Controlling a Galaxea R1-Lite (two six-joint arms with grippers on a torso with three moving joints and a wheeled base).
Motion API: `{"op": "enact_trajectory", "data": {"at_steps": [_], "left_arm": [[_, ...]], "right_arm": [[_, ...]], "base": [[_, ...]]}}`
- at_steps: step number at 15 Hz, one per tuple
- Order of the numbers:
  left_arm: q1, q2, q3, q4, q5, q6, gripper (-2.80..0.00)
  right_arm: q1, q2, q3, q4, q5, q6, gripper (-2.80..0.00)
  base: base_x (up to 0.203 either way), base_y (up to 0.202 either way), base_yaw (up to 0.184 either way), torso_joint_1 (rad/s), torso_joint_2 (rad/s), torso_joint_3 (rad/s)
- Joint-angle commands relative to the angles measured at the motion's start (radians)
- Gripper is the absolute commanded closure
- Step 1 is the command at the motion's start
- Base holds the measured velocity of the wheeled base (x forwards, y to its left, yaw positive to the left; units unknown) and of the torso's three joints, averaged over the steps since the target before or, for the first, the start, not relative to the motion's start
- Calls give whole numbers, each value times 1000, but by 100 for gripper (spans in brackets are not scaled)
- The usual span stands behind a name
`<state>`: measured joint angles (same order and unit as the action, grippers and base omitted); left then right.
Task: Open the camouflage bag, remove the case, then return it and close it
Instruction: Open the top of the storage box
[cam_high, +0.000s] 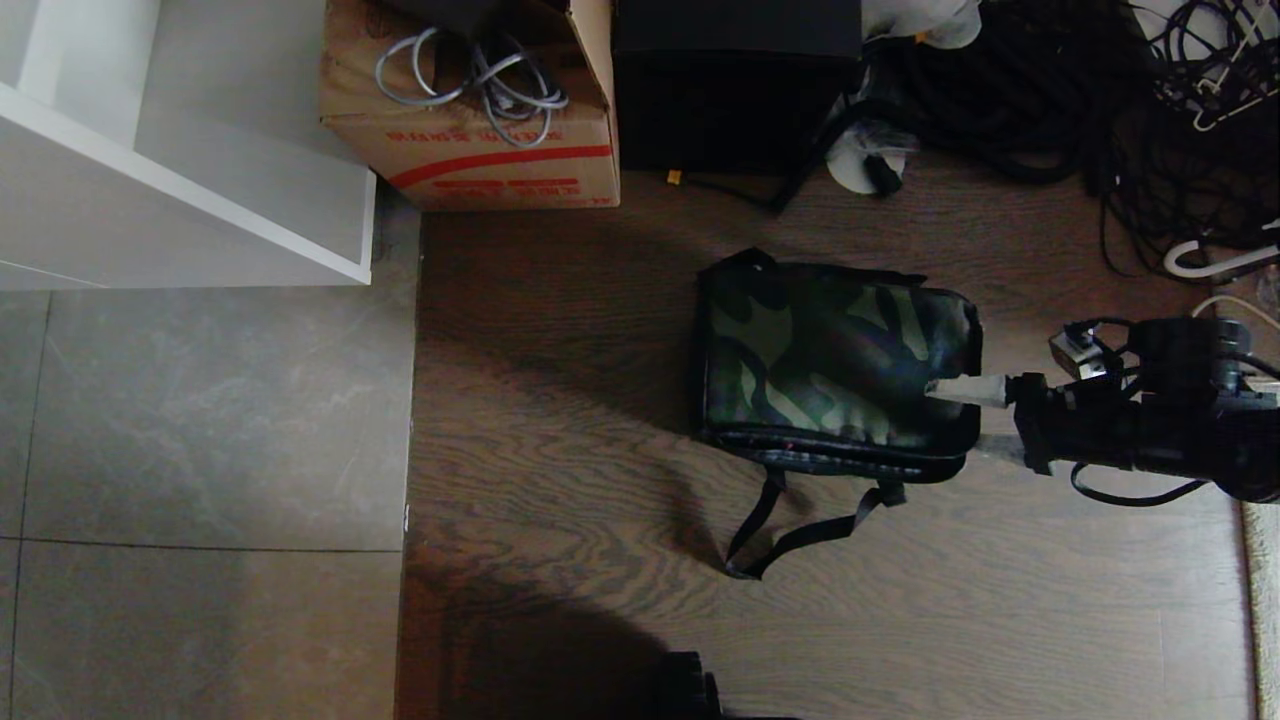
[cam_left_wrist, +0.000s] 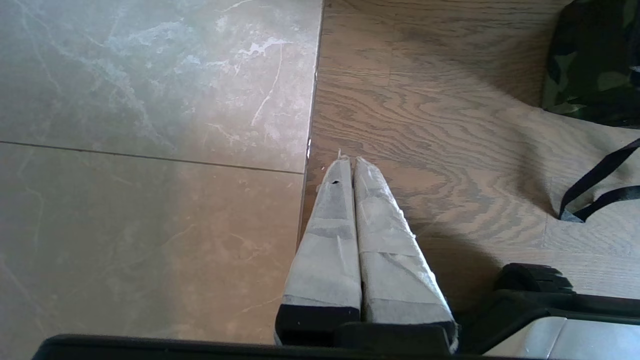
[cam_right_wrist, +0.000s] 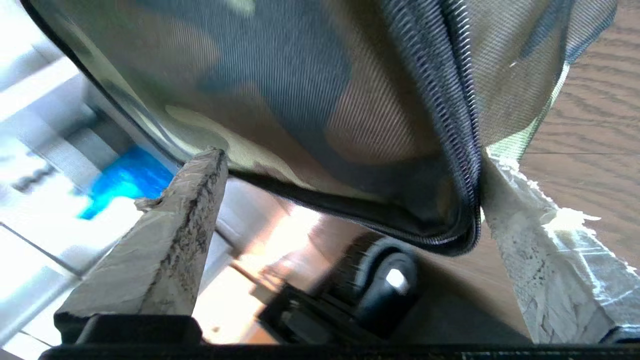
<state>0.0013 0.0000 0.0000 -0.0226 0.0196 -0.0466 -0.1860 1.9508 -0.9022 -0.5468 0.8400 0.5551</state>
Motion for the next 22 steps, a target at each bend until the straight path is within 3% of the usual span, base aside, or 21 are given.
{"op": "enact_trajectory", "data": {"at_steps": [1,7,8,22], "left_arm": [[0,0,11,0,0,-1,0],[0,0,11,0,0,-1,0],[0,0,11,0,0,-1,0],[0,0,11,0,0,-1,0]], "right_arm": [[5,1,-40,-3,5,106,-280],[4,-46,-84,1,-1,221,-280],[3,-54,-91,1,-14,246,0],[3,-112,-114,-4,-20,253,0]], "base": [[0,0,0,0,0,0],[0,0,0,0,0,0],[0,0,0,0,0,0],[0,0,0,0,0,0]]}}
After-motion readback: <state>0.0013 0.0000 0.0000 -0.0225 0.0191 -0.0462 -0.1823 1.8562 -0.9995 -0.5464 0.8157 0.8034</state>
